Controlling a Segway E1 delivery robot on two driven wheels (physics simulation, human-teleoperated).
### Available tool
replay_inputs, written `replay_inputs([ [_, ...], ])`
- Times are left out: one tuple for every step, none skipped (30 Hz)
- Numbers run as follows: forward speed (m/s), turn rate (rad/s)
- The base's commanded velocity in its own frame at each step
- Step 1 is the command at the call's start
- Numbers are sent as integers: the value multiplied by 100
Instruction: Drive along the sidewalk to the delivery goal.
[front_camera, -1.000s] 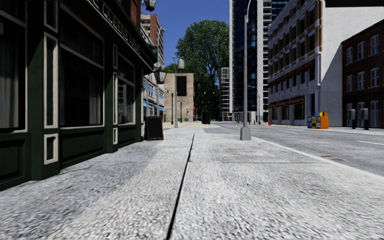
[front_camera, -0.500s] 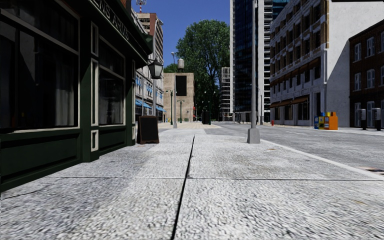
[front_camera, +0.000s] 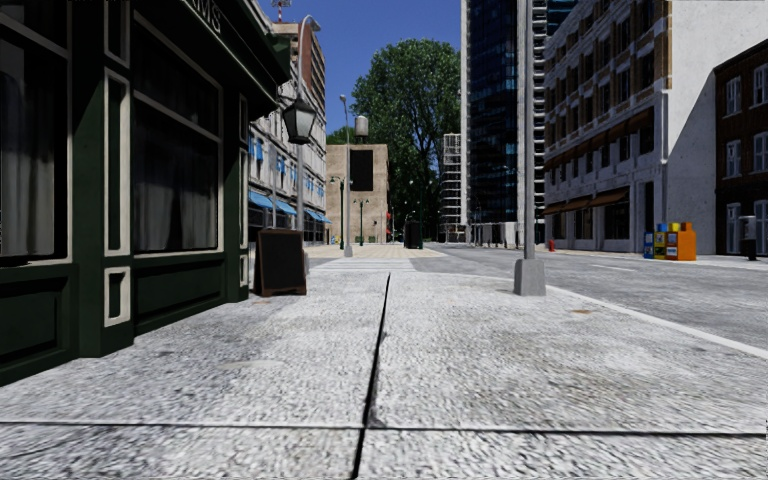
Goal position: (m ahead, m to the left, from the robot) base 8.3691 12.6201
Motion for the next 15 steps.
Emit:
replay_inputs([
  [200, 0],
  [200, 0],
  [200, 0],
  [200, 0],
  [200, 0],
  [200, 0],
  [200, 0],
  [200, 0],
  [200, 0],
  [200, 0],
  [200, 0],
  [200, 0],
  [200, 0],
  [200, 0],
  [200, 0],
])
